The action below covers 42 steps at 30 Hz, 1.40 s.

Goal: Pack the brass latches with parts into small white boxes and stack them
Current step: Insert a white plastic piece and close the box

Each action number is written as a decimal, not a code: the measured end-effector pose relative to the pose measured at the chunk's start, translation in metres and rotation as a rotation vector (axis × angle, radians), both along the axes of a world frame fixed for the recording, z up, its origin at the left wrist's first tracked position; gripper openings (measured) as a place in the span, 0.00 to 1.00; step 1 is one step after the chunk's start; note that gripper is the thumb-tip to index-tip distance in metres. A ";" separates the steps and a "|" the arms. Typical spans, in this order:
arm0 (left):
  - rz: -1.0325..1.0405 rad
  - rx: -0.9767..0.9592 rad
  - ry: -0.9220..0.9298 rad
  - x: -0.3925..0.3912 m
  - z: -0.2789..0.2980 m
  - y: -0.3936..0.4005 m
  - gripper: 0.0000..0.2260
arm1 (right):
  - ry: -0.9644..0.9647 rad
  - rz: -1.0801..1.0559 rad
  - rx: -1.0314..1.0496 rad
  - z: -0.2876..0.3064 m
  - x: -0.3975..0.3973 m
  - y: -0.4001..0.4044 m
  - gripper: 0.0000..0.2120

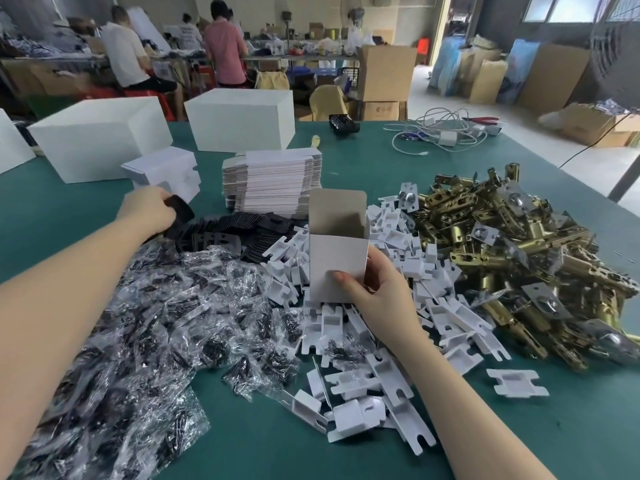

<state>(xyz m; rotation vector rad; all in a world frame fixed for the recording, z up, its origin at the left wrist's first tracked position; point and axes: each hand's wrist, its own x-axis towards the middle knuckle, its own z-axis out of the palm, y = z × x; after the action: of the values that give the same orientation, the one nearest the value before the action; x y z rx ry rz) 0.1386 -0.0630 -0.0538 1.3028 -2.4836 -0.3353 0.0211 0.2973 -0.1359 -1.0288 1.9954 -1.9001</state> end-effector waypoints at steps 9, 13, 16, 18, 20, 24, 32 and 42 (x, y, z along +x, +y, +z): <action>-0.276 1.136 0.971 -0.019 0.033 0.074 0.09 | -0.005 0.001 -0.006 0.001 0.001 -0.001 0.18; -0.438 1.308 0.894 -0.019 0.034 0.114 0.12 | 0.005 -0.001 -0.009 0.002 0.002 0.000 0.19; -0.544 1.303 0.837 -0.014 0.035 0.136 0.16 | 0.007 0.002 -0.011 0.002 0.002 0.000 0.18; -0.585 1.242 0.809 -0.009 0.036 0.145 0.17 | 0.001 0.002 -0.017 0.001 0.001 0.000 0.19; -0.597 1.143 0.788 -0.005 0.038 0.151 0.16 | -0.003 -0.004 -0.017 0.001 0.001 0.000 0.19; -0.680 0.997 0.729 0.002 0.045 0.159 0.12 | 0.012 -0.013 -0.002 0.001 0.001 -0.001 0.19; -0.544 1.067 0.505 0.005 0.062 0.168 0.04 | 0.017 -0.018 0.005 0.001 0.001 0.001 0.19; -0.478 1.564 0.659 0.019 0.051 0.182 0.11 | 0.021 -0.017 0.007 -0.002 -0.001 0.002 0.20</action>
<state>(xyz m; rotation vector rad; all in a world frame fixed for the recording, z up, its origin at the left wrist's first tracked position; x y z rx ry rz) 0.1578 0.1194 -0.0032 0.5676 -1.6242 -2.5939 0.0200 0.2989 -0.1374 -1.0379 2.0274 -1.8965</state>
